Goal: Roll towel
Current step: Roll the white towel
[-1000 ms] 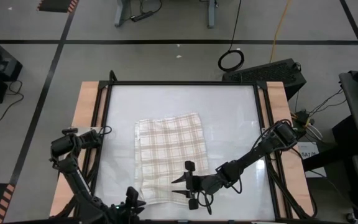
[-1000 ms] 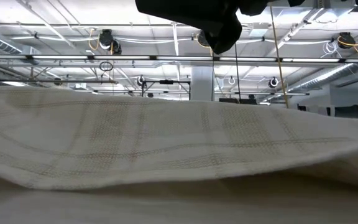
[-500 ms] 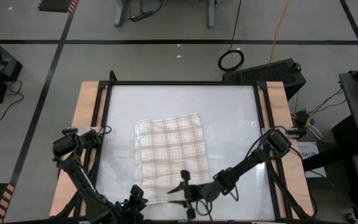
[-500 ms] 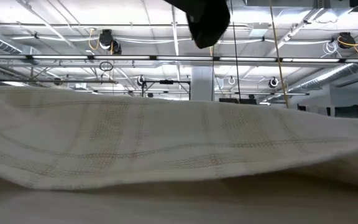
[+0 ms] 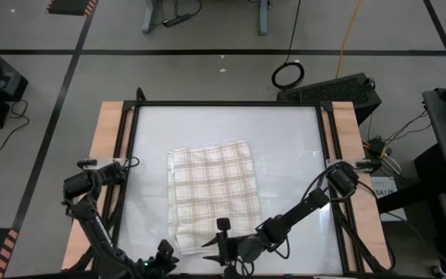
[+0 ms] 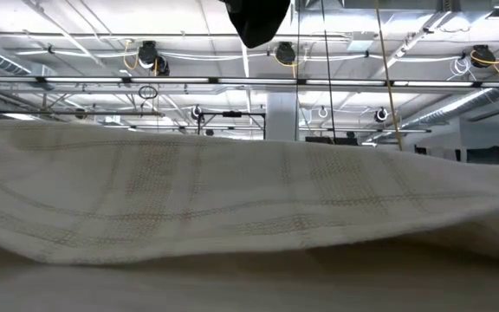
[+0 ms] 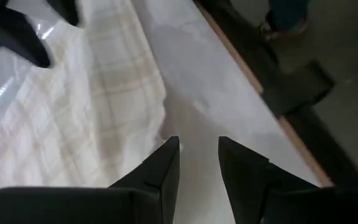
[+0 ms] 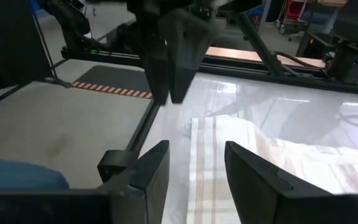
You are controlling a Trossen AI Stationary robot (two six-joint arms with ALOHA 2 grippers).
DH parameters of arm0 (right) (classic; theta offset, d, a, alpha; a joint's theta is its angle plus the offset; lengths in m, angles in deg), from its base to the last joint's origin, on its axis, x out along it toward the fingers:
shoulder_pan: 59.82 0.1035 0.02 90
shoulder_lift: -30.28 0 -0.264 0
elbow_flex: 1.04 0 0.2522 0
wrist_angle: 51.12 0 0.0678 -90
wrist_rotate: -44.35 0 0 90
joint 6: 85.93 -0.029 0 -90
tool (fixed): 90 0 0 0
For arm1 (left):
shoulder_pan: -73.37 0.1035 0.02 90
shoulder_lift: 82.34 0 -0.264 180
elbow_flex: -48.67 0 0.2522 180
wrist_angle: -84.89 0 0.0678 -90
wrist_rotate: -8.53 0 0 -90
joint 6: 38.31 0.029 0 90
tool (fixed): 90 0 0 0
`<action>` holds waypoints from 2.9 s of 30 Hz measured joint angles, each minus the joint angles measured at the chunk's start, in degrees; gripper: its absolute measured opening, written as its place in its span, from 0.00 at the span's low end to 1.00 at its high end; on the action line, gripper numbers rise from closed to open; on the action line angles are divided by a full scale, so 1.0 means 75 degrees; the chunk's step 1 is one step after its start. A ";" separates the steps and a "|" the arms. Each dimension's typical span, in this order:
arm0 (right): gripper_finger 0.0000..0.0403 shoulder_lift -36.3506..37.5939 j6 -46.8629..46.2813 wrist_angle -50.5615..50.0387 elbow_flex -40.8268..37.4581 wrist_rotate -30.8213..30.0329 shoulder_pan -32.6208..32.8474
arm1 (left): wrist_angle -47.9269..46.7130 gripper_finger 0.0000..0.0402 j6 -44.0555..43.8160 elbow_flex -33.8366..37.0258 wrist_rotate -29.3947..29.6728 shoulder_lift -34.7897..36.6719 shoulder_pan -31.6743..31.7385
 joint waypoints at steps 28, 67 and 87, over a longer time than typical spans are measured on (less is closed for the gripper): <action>0.36 0.0012 -0.0098 -0.0192 0.0000 0.0019 0.0000 | -0.0329 0.29 0.0342 -0.0230 0.1506 -0.0723 -0.0235; 0.36 0.0018 -0.0135 -0.0478 0.0003 0.0035 0.0000 | -0.1245 0.00 0.0175 -0.0571 0.3497 -0.0683 -0.0188; 0.52 0.0912 -0.3032 -0.5440 0.0003 -0.1175 0.1961 | -0.1330 0.00 -0.0621 -0.0574 0.3384 -0.0408 -0.0053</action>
